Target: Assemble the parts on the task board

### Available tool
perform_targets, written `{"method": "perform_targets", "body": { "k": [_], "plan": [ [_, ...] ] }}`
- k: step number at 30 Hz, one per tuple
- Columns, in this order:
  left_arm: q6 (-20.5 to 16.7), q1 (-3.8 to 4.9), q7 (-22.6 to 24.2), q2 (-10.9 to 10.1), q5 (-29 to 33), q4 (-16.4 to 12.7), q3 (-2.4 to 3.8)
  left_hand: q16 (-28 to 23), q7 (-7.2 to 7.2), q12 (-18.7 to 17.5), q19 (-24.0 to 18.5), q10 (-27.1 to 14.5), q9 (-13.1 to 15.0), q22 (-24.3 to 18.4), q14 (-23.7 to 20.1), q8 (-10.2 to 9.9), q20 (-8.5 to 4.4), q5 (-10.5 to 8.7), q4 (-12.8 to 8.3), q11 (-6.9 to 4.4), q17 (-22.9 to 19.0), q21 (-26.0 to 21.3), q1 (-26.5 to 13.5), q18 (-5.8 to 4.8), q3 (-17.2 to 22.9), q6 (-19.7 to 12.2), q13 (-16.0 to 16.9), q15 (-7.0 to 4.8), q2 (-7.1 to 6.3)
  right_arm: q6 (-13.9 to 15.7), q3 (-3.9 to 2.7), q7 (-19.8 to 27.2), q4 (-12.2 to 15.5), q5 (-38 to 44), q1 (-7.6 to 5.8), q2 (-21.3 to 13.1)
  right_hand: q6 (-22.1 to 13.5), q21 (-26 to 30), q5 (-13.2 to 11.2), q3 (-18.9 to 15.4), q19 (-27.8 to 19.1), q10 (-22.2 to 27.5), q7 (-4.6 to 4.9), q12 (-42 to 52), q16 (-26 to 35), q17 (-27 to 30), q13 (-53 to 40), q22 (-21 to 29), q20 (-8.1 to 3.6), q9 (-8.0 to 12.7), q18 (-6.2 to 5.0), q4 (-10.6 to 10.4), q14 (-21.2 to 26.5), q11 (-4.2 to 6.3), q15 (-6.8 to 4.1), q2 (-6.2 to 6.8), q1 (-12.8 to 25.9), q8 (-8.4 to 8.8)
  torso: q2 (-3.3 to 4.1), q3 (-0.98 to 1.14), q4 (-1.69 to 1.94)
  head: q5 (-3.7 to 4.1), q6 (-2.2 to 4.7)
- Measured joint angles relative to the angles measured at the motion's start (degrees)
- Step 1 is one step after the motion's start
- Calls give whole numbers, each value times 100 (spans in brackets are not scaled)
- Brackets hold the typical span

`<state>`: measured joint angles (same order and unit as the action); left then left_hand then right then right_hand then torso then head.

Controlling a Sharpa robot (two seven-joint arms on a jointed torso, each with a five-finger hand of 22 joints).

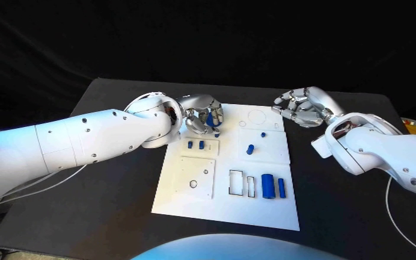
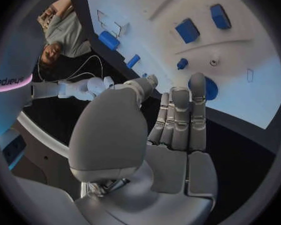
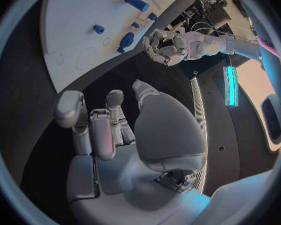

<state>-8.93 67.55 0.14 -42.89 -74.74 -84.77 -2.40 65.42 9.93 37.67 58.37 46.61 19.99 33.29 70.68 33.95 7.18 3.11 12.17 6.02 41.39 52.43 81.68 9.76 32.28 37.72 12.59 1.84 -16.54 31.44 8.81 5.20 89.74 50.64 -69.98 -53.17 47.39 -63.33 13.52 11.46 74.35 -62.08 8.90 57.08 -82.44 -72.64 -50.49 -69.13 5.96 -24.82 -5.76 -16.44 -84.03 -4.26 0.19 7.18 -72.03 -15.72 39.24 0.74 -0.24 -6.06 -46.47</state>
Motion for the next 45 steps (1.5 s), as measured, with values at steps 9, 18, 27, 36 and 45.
{"method": "perform_targets", "body": {
  "k": [9, 18, 27, 36, 45],
  "plan": [
    [131, -29, 165, 220, -805, 262, -50, 753, 10, -240, 413, 11, -244, 769, 499, -148, 21, 0, -31, 13, 844, 704, 5, 0, -217, 102, -271, 15, 5, -7, 0, 30, 2, -9, 1, 1, -32, 333, 0, -119, -112, 244, 7, -673, 213, 315, 757, 206, -11, 12, -88, -8, 0, 20, 0, -37, -37, -45, -1, 0, 0, 13, -12],
    [283, -30, 162, 371, -1216, 454, -60, 982, -8, -331, 584, 75, -357, 1233, 624, -194, 16, 0, -15, 31, 1095, 1088, 91, -1, -233, 344, -387, 28, 45, -13, 0, 43, 1, -17, 1, 4, -41, 362, 0, -119, -112, 244, 0, -730, 244, 348, 828, 234, -11, 17, -88, -8, 0, 20, 0, -60, -60, -44, -3, 7, -3, 18, -27],
    [387, -31, 153, 510, -1388, 638, -69, 1169, -41, -391, 676, 341, -491, 1569, 743, -325, 20, 0, -16, 11, 1265, 1377, 196, -93, 39, 573, -498, -8, 49, -14, 0, 50, 1, -22, 1, 13, -45, 389, 0, -150, -112, 244, 4, -730, 245, 366, 847, 242, -11, 17, -88, -8, 0, 20, 1, -60, -60, -45, -2, 8, -5, 17, -46],
    [452, -32, 164, 609, -1449, 776, -71, 1302, -95, -464, 860, 569, -568, 1946, 867, -410, -20, 0, -31, -69, 1453, 1644, 224, -92, 196, 810, -565, -71, 77, -17, 0, 55, -5, -27, 1, 27, -47, 389, 0, -150, -112, 243, 4, -730, 244, 366, 847, 242, -11, 17, -88, -8, 0, 19, 1, -60, -60, -44, -3, 7, -3, 7, -71],
    [526, -35, 168, 679, -1469, 883, -84, 1302, -118, -489, 880, 656, -595, 1987, 866, -448, -41, 0, -63, -79, 1451, 1681, 224, -92, 227, 879, -577, -70, 77, -20, 0, 59, -5, -31, 1, 31, -47, 388, 0, -150, -112, 243, 4, -760, 268, 378, 865, 248, -11, 16, -88, -8, 0, 19, 1, -60, -60, -44, -7, 7, -1, 17, -81]
  ]
}}
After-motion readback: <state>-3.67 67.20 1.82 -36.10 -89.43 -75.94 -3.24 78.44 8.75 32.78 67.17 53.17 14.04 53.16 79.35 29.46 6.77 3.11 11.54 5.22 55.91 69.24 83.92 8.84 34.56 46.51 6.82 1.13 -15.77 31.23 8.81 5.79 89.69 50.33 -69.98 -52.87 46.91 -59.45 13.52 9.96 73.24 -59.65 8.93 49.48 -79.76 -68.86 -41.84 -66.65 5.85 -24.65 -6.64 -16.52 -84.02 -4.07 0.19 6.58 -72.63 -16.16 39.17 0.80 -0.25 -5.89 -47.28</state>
